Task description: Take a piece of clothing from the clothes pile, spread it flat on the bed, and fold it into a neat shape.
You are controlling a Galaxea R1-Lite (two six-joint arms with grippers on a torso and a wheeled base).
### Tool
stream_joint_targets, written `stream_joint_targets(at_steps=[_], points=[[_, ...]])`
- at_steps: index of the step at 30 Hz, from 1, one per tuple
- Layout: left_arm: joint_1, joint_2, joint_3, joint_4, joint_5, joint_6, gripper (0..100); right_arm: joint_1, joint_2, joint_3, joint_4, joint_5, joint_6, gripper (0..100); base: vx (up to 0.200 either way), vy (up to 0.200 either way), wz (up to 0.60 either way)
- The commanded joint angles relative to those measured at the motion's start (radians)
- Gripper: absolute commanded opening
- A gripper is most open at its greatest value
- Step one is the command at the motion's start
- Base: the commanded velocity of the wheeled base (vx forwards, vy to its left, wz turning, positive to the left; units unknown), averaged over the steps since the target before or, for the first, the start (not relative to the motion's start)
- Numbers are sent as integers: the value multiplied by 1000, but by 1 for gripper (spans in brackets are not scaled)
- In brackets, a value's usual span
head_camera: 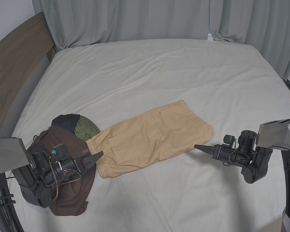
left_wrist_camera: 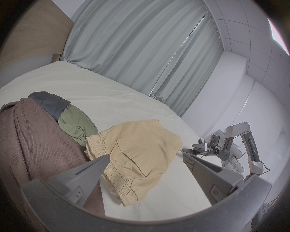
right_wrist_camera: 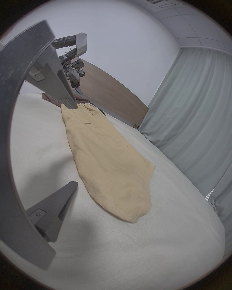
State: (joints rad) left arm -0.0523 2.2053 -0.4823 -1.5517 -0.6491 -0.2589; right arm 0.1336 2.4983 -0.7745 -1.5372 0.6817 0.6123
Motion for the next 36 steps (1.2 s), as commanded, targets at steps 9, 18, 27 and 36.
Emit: stream_joint_targets(at_steps=[9, 18, 27, 36], points=[[3, -4, 1, -1, -1, 0, 100, 0, 42, -46, 11, -5, -5, 100, 0, 0, 0], [5, -3, -1, -1, -1, -2, 100, -9, 79, -109, 37, -5, -3, 100, 0, 0, 0], [5, -3, -2, -1, -1, -2, 100, -12, 114, -207, 88, -5, -3, 100, 0, 0, 0], [3, 1, -2, -1, -1, -2, 100, 6, 116, -266, 112, -5, -2, 100, 0, 0, 0]])
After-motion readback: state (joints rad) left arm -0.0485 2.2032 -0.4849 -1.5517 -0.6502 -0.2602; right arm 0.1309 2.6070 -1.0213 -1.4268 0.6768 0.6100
